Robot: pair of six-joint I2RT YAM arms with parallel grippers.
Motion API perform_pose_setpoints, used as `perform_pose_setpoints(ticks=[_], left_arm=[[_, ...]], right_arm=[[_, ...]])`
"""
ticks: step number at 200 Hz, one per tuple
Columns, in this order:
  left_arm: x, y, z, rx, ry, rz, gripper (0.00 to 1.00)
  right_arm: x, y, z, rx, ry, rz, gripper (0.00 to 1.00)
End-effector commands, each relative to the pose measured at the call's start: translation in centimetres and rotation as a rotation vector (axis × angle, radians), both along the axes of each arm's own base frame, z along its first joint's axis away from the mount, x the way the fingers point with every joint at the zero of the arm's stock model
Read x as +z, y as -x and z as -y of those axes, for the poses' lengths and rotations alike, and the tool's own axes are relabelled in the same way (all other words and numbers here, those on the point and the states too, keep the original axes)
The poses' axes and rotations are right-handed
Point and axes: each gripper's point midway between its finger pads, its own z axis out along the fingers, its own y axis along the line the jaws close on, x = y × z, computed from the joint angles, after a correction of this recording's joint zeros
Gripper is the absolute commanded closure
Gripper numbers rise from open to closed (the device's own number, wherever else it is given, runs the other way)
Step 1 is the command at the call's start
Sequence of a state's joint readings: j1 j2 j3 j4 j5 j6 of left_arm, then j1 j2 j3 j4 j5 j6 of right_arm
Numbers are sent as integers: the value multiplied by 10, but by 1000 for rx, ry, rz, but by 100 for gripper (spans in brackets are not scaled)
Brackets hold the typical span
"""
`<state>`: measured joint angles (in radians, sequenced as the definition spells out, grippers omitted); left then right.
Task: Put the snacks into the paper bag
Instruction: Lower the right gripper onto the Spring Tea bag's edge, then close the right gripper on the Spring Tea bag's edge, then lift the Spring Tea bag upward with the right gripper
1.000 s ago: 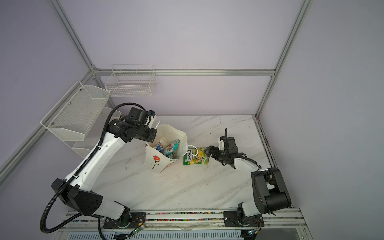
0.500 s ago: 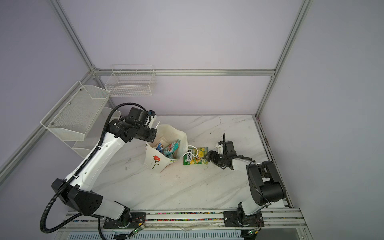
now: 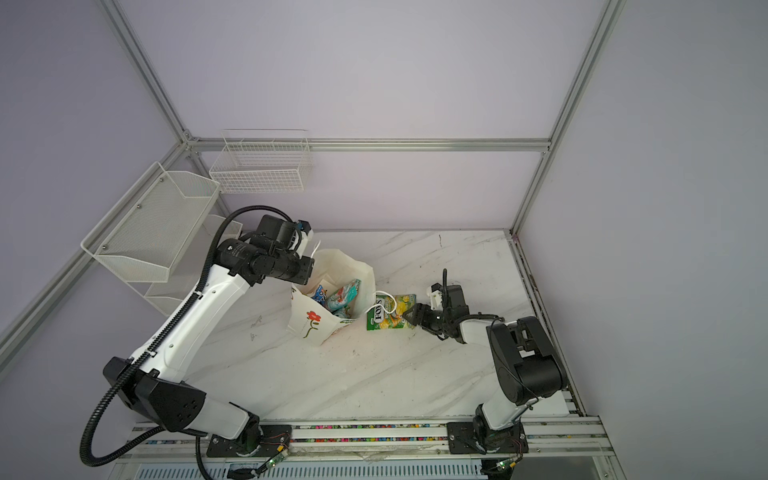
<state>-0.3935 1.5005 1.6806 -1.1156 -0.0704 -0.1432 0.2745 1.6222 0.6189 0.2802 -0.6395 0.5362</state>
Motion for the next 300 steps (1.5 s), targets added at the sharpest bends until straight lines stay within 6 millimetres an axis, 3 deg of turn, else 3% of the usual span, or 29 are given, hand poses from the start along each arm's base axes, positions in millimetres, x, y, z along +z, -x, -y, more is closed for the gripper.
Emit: perform_pose_setpoints(ticks=[1,44,78,115,171,300], left_arm=[[45,-10,9,-2,98,154,100],[44,-9,9,-4,99,151,100],[45,-8,7,-1,96,156,100],[46,-7,6,0,94,160,100],[48,-5,6,0,104,162,100],[59,-1,18,-32,157,167,100]], right_arm=[[-17,12,-4,7,3,-60,30],[-19,12,-5,0,9,-59,40],[-22,12,-4,-3,17,-67,73],[-16,11,-3,-7,21,-52,89],[7,9,-1,-8,26,-2,100],[99,3,7,-40,35,191,100]])
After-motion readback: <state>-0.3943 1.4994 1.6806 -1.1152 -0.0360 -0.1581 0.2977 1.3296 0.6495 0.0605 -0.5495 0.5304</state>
